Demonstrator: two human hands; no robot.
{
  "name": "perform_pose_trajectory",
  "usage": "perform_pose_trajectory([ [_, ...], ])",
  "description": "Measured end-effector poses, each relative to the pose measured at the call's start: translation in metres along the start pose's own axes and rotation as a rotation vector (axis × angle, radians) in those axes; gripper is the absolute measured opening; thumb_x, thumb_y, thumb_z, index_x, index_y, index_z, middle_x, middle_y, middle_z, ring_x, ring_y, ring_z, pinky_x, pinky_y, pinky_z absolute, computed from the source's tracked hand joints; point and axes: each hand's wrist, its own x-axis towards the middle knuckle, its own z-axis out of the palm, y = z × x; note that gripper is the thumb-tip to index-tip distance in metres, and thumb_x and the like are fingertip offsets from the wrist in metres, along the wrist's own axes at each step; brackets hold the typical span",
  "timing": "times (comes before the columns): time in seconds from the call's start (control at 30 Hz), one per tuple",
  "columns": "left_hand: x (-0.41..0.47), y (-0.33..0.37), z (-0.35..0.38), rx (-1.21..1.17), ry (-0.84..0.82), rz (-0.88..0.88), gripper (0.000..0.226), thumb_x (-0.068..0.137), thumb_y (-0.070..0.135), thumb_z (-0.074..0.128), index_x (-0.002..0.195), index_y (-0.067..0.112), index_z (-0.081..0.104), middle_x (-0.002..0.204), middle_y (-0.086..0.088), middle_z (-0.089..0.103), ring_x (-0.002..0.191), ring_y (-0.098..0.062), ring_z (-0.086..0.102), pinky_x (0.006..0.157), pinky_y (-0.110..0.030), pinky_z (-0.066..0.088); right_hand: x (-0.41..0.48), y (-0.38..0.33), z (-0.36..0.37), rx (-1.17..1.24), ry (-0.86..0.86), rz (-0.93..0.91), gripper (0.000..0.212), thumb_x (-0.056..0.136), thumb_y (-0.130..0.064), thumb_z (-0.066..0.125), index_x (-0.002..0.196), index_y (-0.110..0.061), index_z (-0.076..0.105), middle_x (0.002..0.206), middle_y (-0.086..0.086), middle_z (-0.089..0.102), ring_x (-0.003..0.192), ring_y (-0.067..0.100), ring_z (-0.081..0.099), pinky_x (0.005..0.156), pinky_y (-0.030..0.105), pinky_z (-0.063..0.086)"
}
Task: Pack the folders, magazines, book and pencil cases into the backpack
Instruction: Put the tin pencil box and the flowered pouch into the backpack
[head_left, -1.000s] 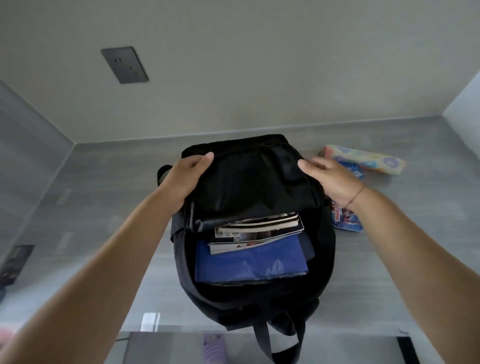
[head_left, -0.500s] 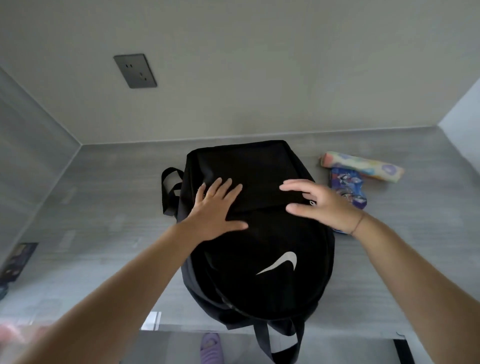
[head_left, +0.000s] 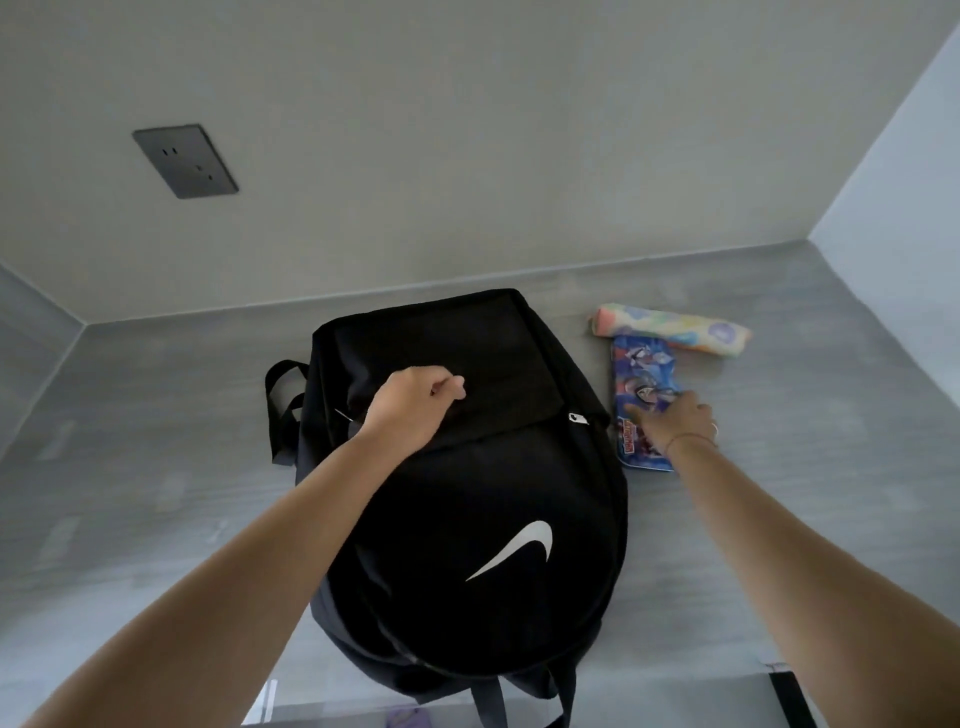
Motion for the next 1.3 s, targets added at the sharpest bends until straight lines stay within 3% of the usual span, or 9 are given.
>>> perform_pose_trajectory([
  [0.27,0.012,0.001,0.007,0.118,-0.098,-0.088,0.023,0.082,0.027,0.070,0.104,0.023,0.067,0.077,0.005,0.067,0.077,-0.014,0.063,0.075,-0.033,0.054,0.028,-0.001,0.018,0.082,0.004,0.130,0.097,0.062,-0.053,0.079,0.133,-0.005,0.033,0.133,0.020,0.045,0.125,0.037,0.043,0.100,0.045,0.039],
  [0.4,0.012,0.003,0.009,0.387,0.011,-0.013,0.037,0.079,0.041,0.070,0.111,0.025,0.061,0.098,0.003,0.064,0.091,-0.019,0.062,0.075,-0.035,0.053,0.035,0.002,0.015,0.197,-0.053,0.178,0.095,0.057,-0.048,0.084,0.127,-0.004,0.039,0.126,0.019,0.054,0.117,0.037,0.053,0.093,0.046,0.047],
  [0.57,0.013,-0.002,0.011,0.663,0.116,0.179,0.025,0.089,0.026,0.058,0.112,0.020,0.063,0.111,-0.001,0.058,0.104,-0.022,0.055,0.076,-0.034,0.048,0.030,0.006,0.013,0.451,-0.148,0.099,0.057,0.075,-0.039,0.074,0.111,0.002,0.060,0.106,0.017,0.066,0.097,0.033,0.064,0.083,0.039,0.052],
  [0.77,0.019,-0.005,-0.025,0.334,0.252,0.108,0.016,0.085,0.032,0.064,0.093,0.020,0.071,0.091,0.000,0.071,0.086,-0.023,0.064,0.070,-0.029,0.046,-0.011,0.008,-0.028,0.592,0.006,-0.042,0.038,0.088,-0.037,0.058,0.093,0.000,0.064,0.102,0.023,0.068,0.073,0.027,0.060,0.067,0.031,0.047],
  [0.9,0.027,0.008,-0.049,0.140,0.253,0.079,0.014,0.082,0.036,0.069,0.085,0.022,0.073,0.077,0.007,0.068,0.070,-0.010,0.059,0.058,-0.021,0.040,-0.079,-0.009,-0.045,1.016,-0.375,-0.135,0.030,0.084,-0.028,0.064,0.104,-0.005,0.064,0.089,0.010,0.074,0.069,0.021,0.072,0.067,0.032,0.058],
  [1.0,0.029,0.014,-0.055,0.132,0.270,0.078,0.013,0.081,0.035,0.069,0.083,0.023,0.074,0.078,0.007,0.068,0.064,-0.005,0.053,0.052,-0.019,0.035,-0.129,-0.021,-0.030,1.047,-0.798,-0.149,0.047,0.072,-0.030,0.069,0.111,-0.005,0.064,0.103,0.016,0.073,0.086,0.028,0.072,0.079,0.038,0.057],
  [1.07,0.029,0.015,-0.055,0.138,0.270,0.086,0.013,0.081,0.034,0.070,0.083,0.022,0.075,0.082,0.004,0.071,0.070,-0.010,0.057,0.058,-0.023,0.038,-0.152,-0.028,-0.016,0.987,-0.956,-0.148,0.041,0.071,-0.029,0.070,0.103,-0.004,0.067,0.103,0.018,0.072,0.086,0.029,0.072,0.078,0.037,0.058],
  [1.17,0.024,0.015,-0.053,0.142,0.264,0.100,0.014,0.082,0.034,0.068,0.082,0.021,0.074,0.083,0.004,0.072,0.076,-0.013,0.063,0.063,-0.026,0.043,-0.171,-0.043,0.004,0.917,-1.009,-0.109,0.029,0.081,-0.025,0.066,0.099,-0.003,0.068,0.099,0.018,0.072,0.082,0.028,0.071,0.078,0.036,0.058],
  [1.3,0.016,0.013,-0.051,0.185,0.272,0.163,0.016,0.084,0.033,0.066,0.085,0.019,0.074,0.084,0.003,0.072,0.078,-0.015,0.064,0.066,-0.029,0.050,-0.167,-0.071,0.027,1.056,-0.827,0.024,0.024,0.086,-0.019,0.063,0.101,-0.001,0.062,0.099,0.018,0.069,0.084,0.030,0.066,0.084,0.044,0.055],
])
